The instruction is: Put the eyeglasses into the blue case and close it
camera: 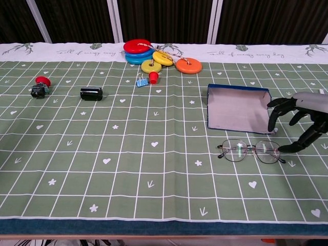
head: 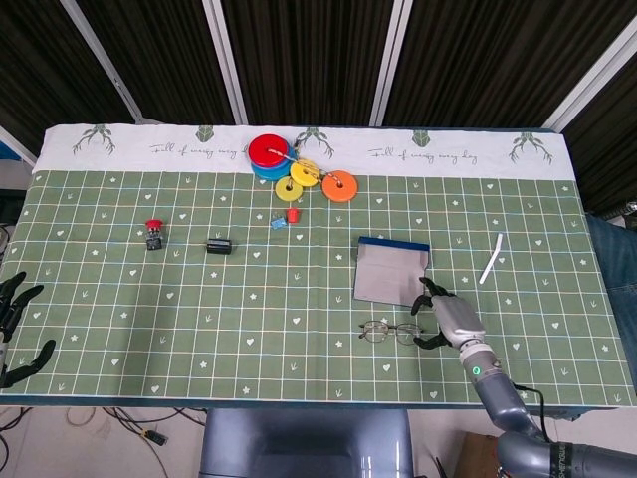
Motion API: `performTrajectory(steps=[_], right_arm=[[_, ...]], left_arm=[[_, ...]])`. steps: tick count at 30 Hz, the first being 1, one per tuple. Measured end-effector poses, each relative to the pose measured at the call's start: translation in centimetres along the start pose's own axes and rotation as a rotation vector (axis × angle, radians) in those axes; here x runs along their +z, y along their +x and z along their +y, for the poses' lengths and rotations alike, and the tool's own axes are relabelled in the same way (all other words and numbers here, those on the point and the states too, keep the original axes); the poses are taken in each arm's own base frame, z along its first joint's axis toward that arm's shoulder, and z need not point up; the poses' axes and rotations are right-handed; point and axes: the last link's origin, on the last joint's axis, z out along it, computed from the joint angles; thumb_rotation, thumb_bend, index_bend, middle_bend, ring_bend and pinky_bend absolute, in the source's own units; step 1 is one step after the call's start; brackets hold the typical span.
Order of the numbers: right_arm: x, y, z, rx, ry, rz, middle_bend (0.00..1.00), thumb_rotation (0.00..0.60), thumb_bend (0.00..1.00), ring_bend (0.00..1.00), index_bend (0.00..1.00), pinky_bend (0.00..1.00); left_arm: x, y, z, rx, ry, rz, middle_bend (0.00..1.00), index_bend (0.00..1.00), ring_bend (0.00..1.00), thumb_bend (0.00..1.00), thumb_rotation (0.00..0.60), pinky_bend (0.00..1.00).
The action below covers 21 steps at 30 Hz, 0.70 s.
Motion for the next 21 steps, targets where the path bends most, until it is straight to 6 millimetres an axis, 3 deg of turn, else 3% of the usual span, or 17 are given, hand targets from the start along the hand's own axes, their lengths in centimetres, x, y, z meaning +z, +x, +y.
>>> performTrajectory(steps=[21], right_arm=[[1.6, -1.9, -2.5, 0.005, -0.011, 0.027, 0.07, 0.600, 0.35, 0.13, 0.52, 0.22]], left_arm=[[0.0, 0.0, -0.1, 0.002, 0.006, -0.003, 0.00, 0.13, 0.00, 0.31, 0.600, 0.00]])
